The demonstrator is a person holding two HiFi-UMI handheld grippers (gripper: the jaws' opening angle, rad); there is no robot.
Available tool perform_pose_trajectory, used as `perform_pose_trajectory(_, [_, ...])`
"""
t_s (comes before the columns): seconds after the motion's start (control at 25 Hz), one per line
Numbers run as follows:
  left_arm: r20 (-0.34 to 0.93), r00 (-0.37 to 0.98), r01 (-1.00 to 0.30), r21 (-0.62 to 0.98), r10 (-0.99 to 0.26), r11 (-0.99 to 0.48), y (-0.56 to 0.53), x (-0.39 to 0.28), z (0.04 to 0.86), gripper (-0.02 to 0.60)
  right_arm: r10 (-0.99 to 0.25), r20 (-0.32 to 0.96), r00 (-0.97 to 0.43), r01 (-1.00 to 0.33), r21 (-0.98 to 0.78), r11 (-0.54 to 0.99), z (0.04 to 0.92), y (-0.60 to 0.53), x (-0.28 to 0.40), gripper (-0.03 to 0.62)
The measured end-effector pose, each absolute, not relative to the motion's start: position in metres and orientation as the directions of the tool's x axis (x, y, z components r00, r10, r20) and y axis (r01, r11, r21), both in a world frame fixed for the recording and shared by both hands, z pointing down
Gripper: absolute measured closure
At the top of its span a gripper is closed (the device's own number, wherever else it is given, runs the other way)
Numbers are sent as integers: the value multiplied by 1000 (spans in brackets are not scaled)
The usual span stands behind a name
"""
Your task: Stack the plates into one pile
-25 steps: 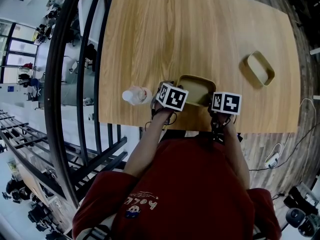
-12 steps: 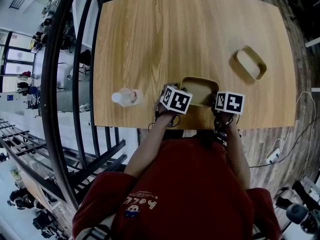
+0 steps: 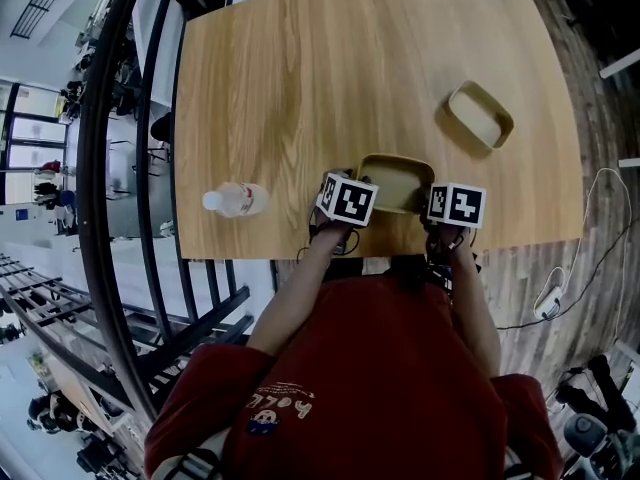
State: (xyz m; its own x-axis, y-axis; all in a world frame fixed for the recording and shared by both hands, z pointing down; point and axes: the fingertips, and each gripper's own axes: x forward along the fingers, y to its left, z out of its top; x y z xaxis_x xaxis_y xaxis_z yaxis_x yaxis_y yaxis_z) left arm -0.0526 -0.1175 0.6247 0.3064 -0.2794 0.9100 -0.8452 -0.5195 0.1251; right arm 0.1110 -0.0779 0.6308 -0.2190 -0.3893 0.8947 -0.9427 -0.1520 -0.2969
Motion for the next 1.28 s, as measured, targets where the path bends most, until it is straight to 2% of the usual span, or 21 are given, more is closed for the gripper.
perform_pose_trajectory(0.4, [904,326,-835,139,-276,-532,-118,-56,616,422,-479,849,-222,-946,-307,-106,614,-85,111,467])
perform_pose_trajectory(0.72, [864,329,-835,79,-380,-544,-142,-59,582,422,-587,779,-221,-925,-358,-126,572,-97,131,467])
perform_pose_trajectory(0.96, [808,380,-803,47,-450,-594,-168,-30,534,422,-649,741,-172,-921,-355,-162,544,-104,162,467])
perform_pose_trajectory(1.28, [748,473,-729,35,-465,-684,-196,29,500,422,-692,718,-74,-920,-317,-231,522,-109,215,467])
